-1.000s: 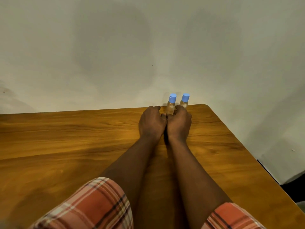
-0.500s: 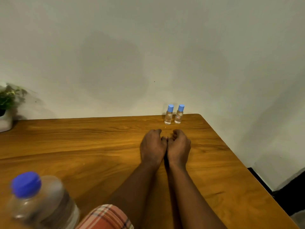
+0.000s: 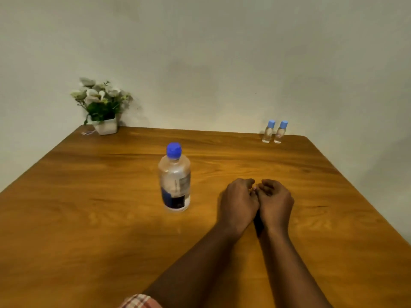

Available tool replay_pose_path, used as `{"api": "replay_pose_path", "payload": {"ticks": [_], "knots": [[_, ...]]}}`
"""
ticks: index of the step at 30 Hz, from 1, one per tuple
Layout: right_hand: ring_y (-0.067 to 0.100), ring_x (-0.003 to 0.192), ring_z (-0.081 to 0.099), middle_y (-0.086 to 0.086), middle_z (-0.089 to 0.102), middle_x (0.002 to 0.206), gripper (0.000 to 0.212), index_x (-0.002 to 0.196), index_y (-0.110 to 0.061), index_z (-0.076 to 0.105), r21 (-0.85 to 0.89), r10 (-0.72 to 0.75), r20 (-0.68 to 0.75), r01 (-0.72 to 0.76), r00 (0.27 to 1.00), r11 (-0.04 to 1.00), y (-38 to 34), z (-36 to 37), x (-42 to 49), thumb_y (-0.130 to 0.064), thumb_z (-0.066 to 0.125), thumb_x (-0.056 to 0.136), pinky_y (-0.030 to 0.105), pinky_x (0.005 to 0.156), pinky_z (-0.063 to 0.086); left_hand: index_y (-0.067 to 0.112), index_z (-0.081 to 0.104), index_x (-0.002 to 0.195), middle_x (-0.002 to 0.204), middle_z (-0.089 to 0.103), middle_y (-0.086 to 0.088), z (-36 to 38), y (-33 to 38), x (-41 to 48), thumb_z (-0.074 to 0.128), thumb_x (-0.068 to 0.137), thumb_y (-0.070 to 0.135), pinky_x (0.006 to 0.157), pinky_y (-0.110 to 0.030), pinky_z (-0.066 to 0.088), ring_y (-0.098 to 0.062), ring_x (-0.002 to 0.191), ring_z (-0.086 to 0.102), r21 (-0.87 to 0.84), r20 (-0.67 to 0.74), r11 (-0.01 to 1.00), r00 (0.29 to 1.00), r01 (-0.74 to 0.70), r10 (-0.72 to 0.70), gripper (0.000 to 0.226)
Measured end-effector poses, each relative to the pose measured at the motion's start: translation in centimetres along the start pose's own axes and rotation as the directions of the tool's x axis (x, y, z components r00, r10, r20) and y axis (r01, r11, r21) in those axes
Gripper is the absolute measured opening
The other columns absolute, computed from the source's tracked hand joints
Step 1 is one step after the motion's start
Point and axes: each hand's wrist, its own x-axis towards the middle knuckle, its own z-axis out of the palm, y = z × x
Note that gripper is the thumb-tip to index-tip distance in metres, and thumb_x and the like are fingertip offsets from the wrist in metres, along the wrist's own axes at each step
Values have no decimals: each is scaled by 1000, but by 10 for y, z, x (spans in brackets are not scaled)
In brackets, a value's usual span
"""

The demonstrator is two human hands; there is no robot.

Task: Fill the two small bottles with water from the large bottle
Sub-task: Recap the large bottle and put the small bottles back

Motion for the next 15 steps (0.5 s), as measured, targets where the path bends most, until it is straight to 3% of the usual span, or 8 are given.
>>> {"api": "replay_pose_path", "payload": {"ticks": [6, 11, 15], "knots": [[10, 86, 68, 3, 72, 96, 25, 106, -10, 69, 114, 22, 90, -33, 996, 993, -13, -1, -61, -4, 70, 81, 32, 80, 57, 17, 61, 125, 124, 65, 1, -51, -8, -56, 58, 89, 22, 97, -28, 48, -11, 113, 60, -76, -43, 994, 996, 73, -76, 37], [-1, 90, 62, 1, 69, 109, 41, 119, -13, 64, 144, -22, 240, -13, 971, 989, -29, 14, -93, -7, 73, 79, 16, 76, 50, 16, 64, 122, 116, 70, 2, -98, -24, -83, 65, 84, 25, 93, -30, 51, -10, 107, 63, -127, -123, 979, 977, 156, -172, 39], [6, 110, 59, 2, 63, 127, 63, 134, -17, 52, 132, -76, 402, 24, 913, 991, -46, 33, -110, -14, 78, 77, 14, 82, 44, 16, 66, 119, 112, 71, 2, -131, -44, -89, 70, 81, 27, 91, -32, 52, -11, 103, 65, -104, -226, 968, 943, 227, -246, 39]]}}
